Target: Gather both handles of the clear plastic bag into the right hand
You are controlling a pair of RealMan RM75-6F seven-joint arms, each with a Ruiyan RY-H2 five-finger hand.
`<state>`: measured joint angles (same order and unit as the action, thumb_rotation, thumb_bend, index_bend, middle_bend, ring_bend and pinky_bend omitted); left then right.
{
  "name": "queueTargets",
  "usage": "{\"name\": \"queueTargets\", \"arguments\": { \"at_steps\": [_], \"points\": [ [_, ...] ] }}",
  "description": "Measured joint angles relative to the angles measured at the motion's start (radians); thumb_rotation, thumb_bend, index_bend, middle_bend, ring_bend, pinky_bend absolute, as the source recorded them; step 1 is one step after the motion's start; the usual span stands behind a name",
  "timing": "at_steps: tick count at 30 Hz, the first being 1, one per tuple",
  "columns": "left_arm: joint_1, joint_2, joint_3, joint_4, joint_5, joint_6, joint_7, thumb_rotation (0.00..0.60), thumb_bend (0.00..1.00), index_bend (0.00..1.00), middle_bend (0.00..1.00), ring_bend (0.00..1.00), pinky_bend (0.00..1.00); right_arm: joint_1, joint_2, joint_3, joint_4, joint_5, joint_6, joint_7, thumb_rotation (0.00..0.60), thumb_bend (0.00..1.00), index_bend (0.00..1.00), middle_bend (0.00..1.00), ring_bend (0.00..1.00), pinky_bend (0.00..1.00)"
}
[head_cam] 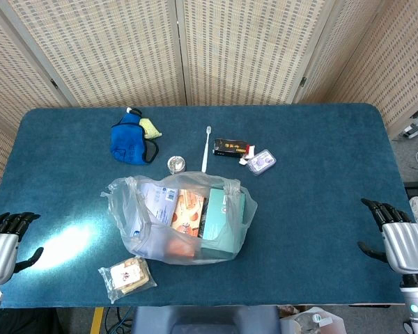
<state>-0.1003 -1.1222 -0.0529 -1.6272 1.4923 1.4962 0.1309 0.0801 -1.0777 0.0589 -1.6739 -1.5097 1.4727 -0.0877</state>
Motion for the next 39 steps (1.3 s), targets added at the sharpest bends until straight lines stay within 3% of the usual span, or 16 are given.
{"name": "queueTargets", "arguments": {
  "at_steps": [25, 32, 39],
  "points": [
    [-0.018, 0.037, -0.01, -0.019, 0.033, 0.005, -0.042, 0.6, 0.22, 0.23, 0.21, 0.18, 0.1, 0.043, 0.063, -0.032, -0.025, -0.075, -0.06, 0.133, 0.6, 0.13, 0.16, 0.24, 0.2, 0.33],
    [-0.065, 0.076, -0.031, -0.016, 0.071, -0.019, -0.179, 0.6, 0.22, 0.19, 0.21, 0.18, 0.1, 0.031, 0.067, -0.039, -0.031, -0.073, -0.047, 0.13, 0.6, 0.13, 0.16, 0.24, 0.2, 0.33],
    [-0.146, 0.088, -0.083, 0.027, 0.113, -0.028, -0.406, 0.6, 0.22, 0.13, 0.21, 0.18, 0.1, 0.026, 0.073, -0.044, -0.046, -0.073, -0.042, 0.119, 0.6, 0.13, 0.16, 0.24, 0.2, 0.33]
  ]
}}
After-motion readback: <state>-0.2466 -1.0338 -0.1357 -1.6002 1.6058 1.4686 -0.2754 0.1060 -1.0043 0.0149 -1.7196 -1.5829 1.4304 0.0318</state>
